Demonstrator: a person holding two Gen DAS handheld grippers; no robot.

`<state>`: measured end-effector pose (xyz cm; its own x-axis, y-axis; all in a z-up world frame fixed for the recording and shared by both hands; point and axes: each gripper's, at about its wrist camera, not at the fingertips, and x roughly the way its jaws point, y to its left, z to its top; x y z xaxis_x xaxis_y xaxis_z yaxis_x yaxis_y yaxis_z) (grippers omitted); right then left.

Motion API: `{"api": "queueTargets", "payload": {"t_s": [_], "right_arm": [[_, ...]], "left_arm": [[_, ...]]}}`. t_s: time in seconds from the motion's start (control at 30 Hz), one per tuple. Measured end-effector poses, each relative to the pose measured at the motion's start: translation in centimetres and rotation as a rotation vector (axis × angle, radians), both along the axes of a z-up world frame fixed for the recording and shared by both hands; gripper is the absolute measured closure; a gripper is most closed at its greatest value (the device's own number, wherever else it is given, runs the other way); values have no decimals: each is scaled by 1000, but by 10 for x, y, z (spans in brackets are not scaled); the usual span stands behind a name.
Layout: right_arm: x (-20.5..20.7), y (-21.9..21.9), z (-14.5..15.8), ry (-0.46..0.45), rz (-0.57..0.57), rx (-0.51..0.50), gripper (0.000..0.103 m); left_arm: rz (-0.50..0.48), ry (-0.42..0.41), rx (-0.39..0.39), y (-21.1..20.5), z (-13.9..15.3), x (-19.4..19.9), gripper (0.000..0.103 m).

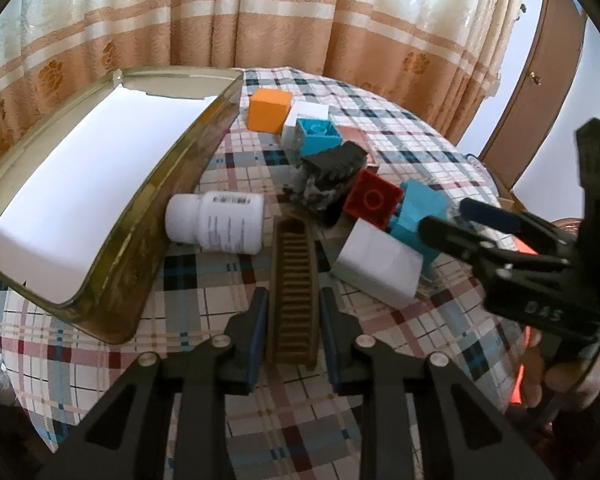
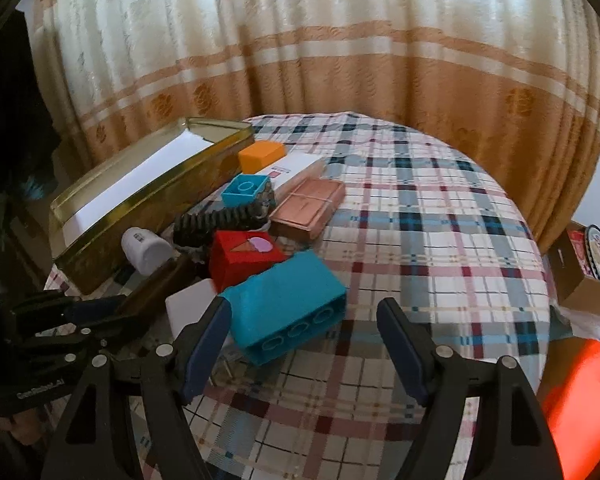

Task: Organize rigid objects
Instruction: 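Grasp the brown comb with the left tool while the right tool grasps the large teal brick, then carry the comb and teal brick into the gold tray and open both tools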

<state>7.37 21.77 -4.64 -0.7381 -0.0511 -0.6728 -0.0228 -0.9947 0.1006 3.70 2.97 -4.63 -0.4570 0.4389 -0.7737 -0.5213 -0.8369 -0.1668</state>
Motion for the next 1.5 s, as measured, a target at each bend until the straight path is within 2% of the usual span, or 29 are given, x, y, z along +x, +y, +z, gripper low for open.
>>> {"api": "queueTargets", "payload": {"t_s": [0.13, 0.27, 0.47, 0.53, 0.63, 0.77, 0.83, 0.87, 0.93, 0.97, 1.17, 1.37, 1.5], "right_arm": [[-14, -1, -5, -63, 50, -22, 25], [-21, 5, -9, -82, 60, -93, 26], [-14, 10, -6, -77, 14, -74, 27], [-9, 16, -2, -63, -2, -104, 27], [-5, 20, 2, -57, -7, -127, 27], [-1, 18, 4, -44, -15, -120, 27], [-1, 17, 4, -43, -15, -122, 27], [0, 18, 4, -40, -16, -124, 27], [0, 18, 5, -37, -22, -124, 27], [-1, 17, 5, -36, -25, -117, 27], [1, 15, 5, -37, -38, -80, 28], [14, 16, 35, 51, -47, -73, 28], [18, 13, 55, 94, -39, -81, 28]], "left_arm": [[-23, 31, 7, -2, 7, 4, 79], [-37, 42, 5, 0, 9, 5, 79], [-22, 14, -5, 1, 1, 1, 79], [-29, -1, -6, 4, -1, -1, 79], [-32, 7, -47, 13, -2, -2, 78], [-29, -2, -77, 26, -5, -8, 64], [-18, -11, -89, 32, -9, -11, 64], [-16, -7, -95, 34, -10, -12, 65], [-20, 29, -122, 36, -11, -9, 77], [-20, 42, -131, 36, -12, -8, 79], [-3, -6, -13, 16, -7, -10, 79], [-47, 100, 45, 6, 26, 10, 79], [-52, 142, 82, -4, 46, 17, 79]]}}
